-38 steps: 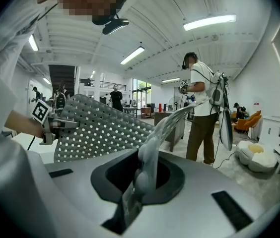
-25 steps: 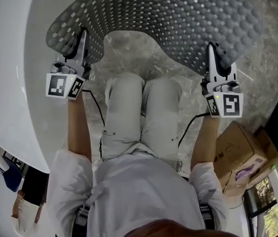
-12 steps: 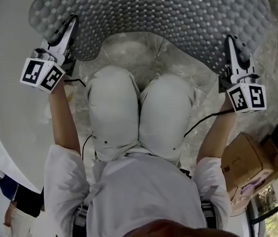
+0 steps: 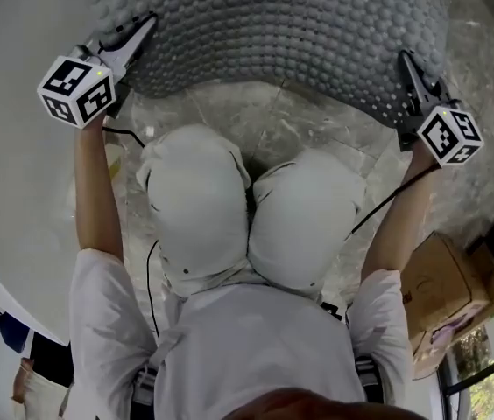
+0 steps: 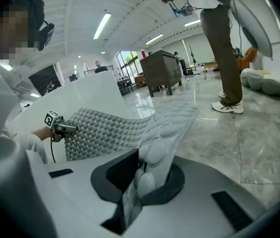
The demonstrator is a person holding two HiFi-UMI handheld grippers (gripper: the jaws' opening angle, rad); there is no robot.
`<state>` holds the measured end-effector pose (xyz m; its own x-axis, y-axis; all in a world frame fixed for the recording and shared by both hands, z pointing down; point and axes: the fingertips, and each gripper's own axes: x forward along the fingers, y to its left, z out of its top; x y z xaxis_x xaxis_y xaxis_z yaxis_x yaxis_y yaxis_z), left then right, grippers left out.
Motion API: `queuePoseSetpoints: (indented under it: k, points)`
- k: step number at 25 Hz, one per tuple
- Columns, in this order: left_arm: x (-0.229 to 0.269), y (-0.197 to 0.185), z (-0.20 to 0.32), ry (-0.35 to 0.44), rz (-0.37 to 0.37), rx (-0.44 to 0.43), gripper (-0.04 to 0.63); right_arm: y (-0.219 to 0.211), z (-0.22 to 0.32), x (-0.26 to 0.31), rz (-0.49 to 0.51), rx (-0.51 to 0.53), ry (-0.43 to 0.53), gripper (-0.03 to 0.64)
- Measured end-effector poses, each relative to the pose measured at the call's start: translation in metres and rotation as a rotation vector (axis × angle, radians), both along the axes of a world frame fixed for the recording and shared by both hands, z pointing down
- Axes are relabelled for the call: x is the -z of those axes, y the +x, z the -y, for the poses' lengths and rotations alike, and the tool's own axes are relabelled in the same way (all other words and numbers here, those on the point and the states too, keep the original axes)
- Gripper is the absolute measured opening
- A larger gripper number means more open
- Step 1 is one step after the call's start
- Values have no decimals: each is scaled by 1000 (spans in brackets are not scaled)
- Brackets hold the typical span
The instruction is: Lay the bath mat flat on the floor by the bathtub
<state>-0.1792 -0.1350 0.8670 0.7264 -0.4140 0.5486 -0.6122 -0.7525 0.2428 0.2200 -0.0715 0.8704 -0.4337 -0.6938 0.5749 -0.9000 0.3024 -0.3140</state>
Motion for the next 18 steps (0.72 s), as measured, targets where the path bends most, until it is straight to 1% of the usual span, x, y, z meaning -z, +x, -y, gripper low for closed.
queuePoseSetpoints:
  k: [3, 8, 12, 18]
  points:
    - [-23, 4, 0, -50, 22, -12, 18, 3, -1, -23, 10, 17, -48, 23]
    - [-58, 5, 6, -110, 70, -25, 18, 5, 2, -59, -8, 23, -121, 23]
    - [-80, 4, 10, -134, 99, -30, 18, 4, 5, -86, -28, 25, -155, 23]
    - [-105, 2, 17, -154, 130, -17, 18, 16, 8, -125, -24, 2, -205, 22]
